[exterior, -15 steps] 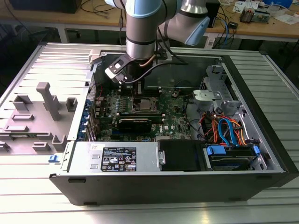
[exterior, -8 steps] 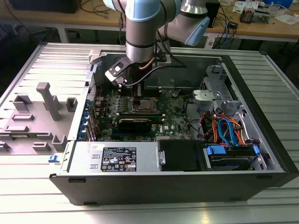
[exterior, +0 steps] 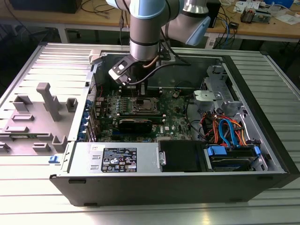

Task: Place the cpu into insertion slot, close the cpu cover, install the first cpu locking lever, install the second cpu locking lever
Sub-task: 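Close the cpu cover, then install the first cpu locking lever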

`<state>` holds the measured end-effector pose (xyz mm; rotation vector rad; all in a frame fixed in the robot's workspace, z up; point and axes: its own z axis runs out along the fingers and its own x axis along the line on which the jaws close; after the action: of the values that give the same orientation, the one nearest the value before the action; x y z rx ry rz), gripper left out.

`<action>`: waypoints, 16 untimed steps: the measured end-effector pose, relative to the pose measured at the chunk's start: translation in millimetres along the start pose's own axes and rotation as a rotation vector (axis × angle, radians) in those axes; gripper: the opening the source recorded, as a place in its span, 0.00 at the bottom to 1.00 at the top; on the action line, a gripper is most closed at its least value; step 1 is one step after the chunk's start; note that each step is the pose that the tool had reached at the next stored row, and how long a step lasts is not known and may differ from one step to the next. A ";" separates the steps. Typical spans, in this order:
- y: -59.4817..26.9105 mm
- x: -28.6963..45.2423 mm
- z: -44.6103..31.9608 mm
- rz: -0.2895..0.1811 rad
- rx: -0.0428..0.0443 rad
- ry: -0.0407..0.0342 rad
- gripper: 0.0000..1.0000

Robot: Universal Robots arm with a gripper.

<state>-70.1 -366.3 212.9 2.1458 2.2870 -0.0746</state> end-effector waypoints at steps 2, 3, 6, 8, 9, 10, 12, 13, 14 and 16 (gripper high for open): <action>8.2 -0.5 0.2 0.000 0.0000 0.0000 0.11; 13.3 -0.8 0.5 0.000 -0.0002 0.0001 0.11; 18.3 -1.2 0.7 0.000 0.0001 -0.0001 0.11; 18.3 -1.1 0.8 0.000 0.0000 0.0000 0.11; 18.3 -1.1 0.8 0.000 0.0000 -0.0001 0.11; 18.4 -1.1 0.9 0.000 0.0000 0.0000 0.11; 18.4 -1.1 1.0 0.000 0.0000 0.0000 0.11; 18.4 -1.1 1.0 0.000 -0.0001 0.0000 0.11; 18.4 -1.1 1.0 0.000 -0.0001 0.0000 0.11; 18.4 -1.1 1.0 0.000 0.0000 0.0000 0.11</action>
<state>-51.8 -366.3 211.3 2.1458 2.2870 -0.0745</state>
